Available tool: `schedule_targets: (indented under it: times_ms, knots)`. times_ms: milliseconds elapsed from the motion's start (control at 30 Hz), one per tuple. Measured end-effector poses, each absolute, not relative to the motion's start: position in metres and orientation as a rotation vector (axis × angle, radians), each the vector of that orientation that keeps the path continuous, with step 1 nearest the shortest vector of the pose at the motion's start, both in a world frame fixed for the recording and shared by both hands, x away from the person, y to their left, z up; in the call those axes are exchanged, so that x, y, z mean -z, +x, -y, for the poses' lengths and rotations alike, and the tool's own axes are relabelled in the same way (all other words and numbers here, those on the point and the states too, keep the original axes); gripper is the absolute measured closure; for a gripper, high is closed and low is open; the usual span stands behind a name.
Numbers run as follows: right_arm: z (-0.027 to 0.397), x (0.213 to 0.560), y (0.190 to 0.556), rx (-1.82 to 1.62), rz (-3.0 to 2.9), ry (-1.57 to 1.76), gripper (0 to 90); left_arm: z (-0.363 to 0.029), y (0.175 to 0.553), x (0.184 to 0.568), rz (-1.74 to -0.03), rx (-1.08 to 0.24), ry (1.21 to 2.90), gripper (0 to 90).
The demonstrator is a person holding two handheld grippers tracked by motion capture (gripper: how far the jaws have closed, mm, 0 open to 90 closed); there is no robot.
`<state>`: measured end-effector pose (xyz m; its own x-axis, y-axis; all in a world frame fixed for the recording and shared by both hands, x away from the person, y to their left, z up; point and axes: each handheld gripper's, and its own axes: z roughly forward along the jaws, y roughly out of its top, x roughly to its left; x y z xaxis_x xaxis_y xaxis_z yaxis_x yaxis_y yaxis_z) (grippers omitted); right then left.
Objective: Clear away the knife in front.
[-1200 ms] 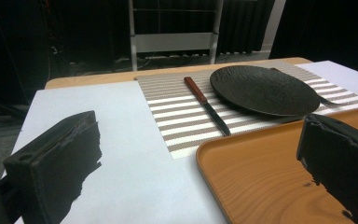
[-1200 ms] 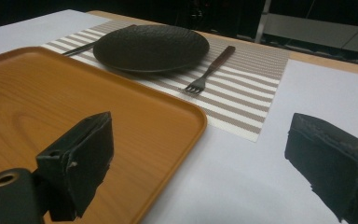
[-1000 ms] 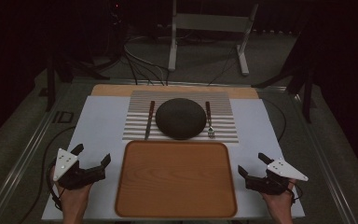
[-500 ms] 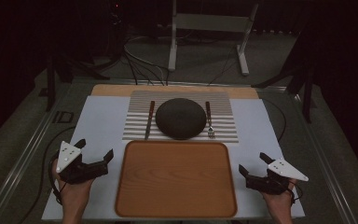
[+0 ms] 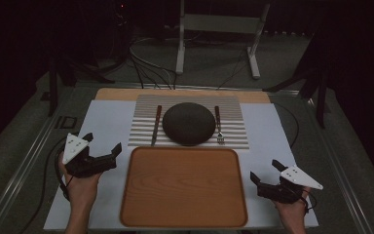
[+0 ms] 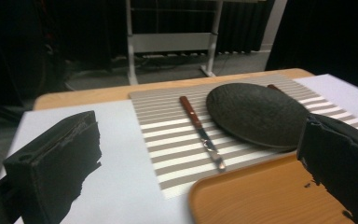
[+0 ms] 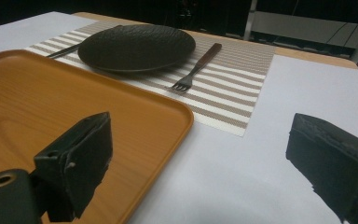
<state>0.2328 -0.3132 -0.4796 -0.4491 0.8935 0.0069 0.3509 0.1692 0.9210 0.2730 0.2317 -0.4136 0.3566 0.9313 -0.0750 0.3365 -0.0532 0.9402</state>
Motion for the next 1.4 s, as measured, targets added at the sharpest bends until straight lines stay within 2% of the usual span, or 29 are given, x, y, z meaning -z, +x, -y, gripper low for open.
schedule_targets:
  times_ms: [900, 1400]
  knots:
    - [0.312, 0.480, 0.234, -1.264, -1.906, 1.173, 7.1, -0.212, 0.336, 0.412, -1.207, -0.718, 1.649, 0.0]
    - [0.313, 0.480, 0.234, -1.267, -1.905, 1.174, 7.1, -0.203, 0.357, 0.413, -1.216, -0.718, 1.702, 0.0]
